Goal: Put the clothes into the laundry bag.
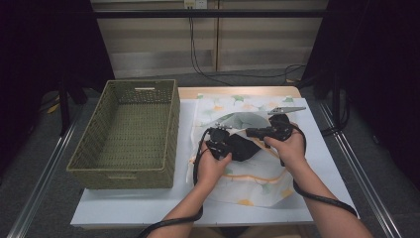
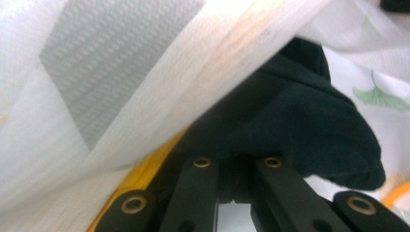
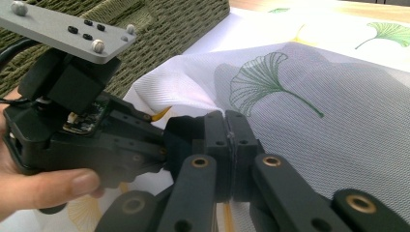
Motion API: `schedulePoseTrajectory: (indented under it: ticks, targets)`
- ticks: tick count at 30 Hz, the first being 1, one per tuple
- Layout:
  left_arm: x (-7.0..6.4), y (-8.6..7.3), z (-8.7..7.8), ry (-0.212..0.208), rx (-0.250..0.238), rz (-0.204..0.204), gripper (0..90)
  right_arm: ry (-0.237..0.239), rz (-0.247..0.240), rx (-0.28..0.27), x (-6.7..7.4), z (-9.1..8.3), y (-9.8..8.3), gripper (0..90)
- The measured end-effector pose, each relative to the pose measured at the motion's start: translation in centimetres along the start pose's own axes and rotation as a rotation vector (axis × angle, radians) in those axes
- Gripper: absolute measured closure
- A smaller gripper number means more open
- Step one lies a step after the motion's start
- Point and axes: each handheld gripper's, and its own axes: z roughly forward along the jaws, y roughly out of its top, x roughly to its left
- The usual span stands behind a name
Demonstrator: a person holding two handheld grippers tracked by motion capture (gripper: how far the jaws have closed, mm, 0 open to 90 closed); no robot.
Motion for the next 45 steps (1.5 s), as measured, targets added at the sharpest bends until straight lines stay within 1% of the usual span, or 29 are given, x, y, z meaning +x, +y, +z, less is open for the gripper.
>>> schedulePoseTrajectory:
  ticks: [1, 2, 3, 4, 6, 7, 8, 10, 11, 12, 13, 15, 17, 19, 20, 21, 22, 24, 27, 29, 30, 31, 32, 36, 38, 40, 41, 43, 45]
  targets:
    - [-0.1, 0.1, 0.0, 0.001, -0.002, -0.005, 90.0, 0.002, 0.000, -0.001, 0.0, 0.0, 0.0, 90.0]
    - [-0.2, 0.2, 0.0, 0.004, -0.017, -0.005, 90.0, 0.003, 0.001, 0.000, 0.0, -0.1, 0.0, 90.0]
    - [-0.2, 0.4, 0.1, 0.015, -0.023, 0.005, 90.0, 0.004, 0.001, -0.001, 0.0, -0.1, 0.1, 90.0]
    - [-0.2, 0.6, 0.0, 0.021, -0.039, -0.003, 90.0, 0.005, -0.003, -0.001, 0.0, -0.1, 0.1, 90.0]
    - [-0.2, 1.0, -0.1, 0.035, -0.044, 0.020, 90.0, 0.005, 0.000, 0.002, 0.2, -0.2, 0.1, 90.0]
    - [-0.3, 1.1, -0.1, 0.040, -0.068, 0.008, 90.0, 0.003, -0.003, 0.002, 0.2, -0.2, 0.2, 90.0]
    - [-0.3, 1.3, -0.2, 0.050, -0.076, 0.014, 90.0, 0.006, -0.006, 0.000, 0.2, -0.3, 0.2, 90.0]
    - [-0.2, 1.5, -0.1, 0.054, -0.081, 0.003, 90.0, 0.008, -0.007, -0.003, 0.3, -0.3, 0.2, 90.0]
    - [-0.3, 1.6, 0.1, 0.065, -0.099, -0.008, 90.0, 0.010, -0.010, -0.003, 0.4, -0.3, 0.2, 90.0]
    - [-0.1, 1.6, 0.1, 0.065, -0.091, 0.008, 90.0, 0.010, -0.012, -0.003, 0.4, -0.3, 0.3, 90.0]
    - [0.1, 1.5, 0.2, 0.062, -0.087, 0.002, 90.0, 0.007, -0.011, -0.003, 0.4, -0.3, 0.3, 90.0]
    - [0.2, 1.4, 0.3, 0.040, -0.073, -0.019, 89.7, 0.008, -0.012, -0.002, 0.5, -0.3, 0.3, 90.0]
    - [0.3, 1.2, 0.3, 0.028, -0.053, -0.024, 88.6, 0.009, -0.010, -0.001, 0.5, -0.3, 0.2, 90.0]
    - [0.3, 1.0, 0.2, 0.001, -0.036, -0.038, 86.4, 0.008, -0.011, -0.001, 0.4, -0.4, 0.2, 90.0]
    - [0.2, 0.9, 0.1, -0.010, -0.031, -0.054, 84.6, 0.008, -0.009, 0.001, 0.4, -0.4, 0.2, 90.0]
    - [0.1, 0.9, -0.1, -0.019, -0.010, -0.037, 82.6, 0.007, -0.011, 0.000, 0.3, -0.4, 0.1, 90.0]
    - [-0.1, 0.8, -0.3, -0.021, -0.004, -0.034, 81.9, 0.007, -0.009, -0.001, 0.3, -0.4, 0.1, 90.0]
    - [-0.3, 0.8, -0.6, -0.036, 0.035, -0.018, 82.1, 0.007, -0.008, -0.002, 0.3, -0.4, 0.1, 90.0]
    - [-0.7, 0.7, -0.8, -0.054, 0.085, -0.004, 89.5, 0.004, -0.006, 0.001, 0.2, -0.5, 0.0, 90.0]
    - [-0.7, 0.4, -0.8, -0.074, 0.116, -0.004, 90.0, 0.004, -0.004, 0.001, 0.1, -0.4, 0.0, 90.0]
    - [-0.8, 0.3, -0.7, -0.076, 0.117, -0.007, 90.0, 0.003, -0.002, 0.002, 0.1, -0.4, 0.0, 90.0]
    - [-0.7, 0.2, -0.5, -0.073, 0.121, -0.003, 90.0, 0.005, -0.002, 0.002, 0.0, -0.4, 0.0, 90.0]
    - [-0.7, 0.0, -0.3, -0.076, 0.117, -0.019, 90.0, 0.005, 0.000, 0.002, 0.0, -0.4, -0.1, 90.0]
    - [-0.5, -0.5, 0.8, -0.047, 0.118, -0.028, 90.0, 0.004, 0.000, 0.004, 0.0, -0.4, -0.1, 90.0]
    - [-0.4, -0.7, 1.2, -0.032, 0.124, -0.012, 90.0, 0.004, 0.001, 0.005, 0.0, -0.4, -0.1, 90.0]
    - [-0.4, -0.7, 1.5, -0.015, 0.113, -0.016, 90.0, 0.005, -0.002, 0.005, 0.0, -0.4, -0.1, 90.0]
    - [-0.5, -0.6, 1.6, -0.006, 0.101, -0.029, 90.0, 0.005, -0.001, 0.006, 0.0, -0.4, -0.1, 90.0]
    - [-0.5, -0.4, 1.8, 0.004, 0.094, -0.032, 90.0, 0.002, -0.003, 0.006, 0.0, -0.4, -0.1, 90.0]
    - [-0.5, -0.3, 1.9, 0.013, 0.073, -0.027, 90.0, -0.001, -0.002, 0.006, 0.0, -0.4, -0.1, 90.0]
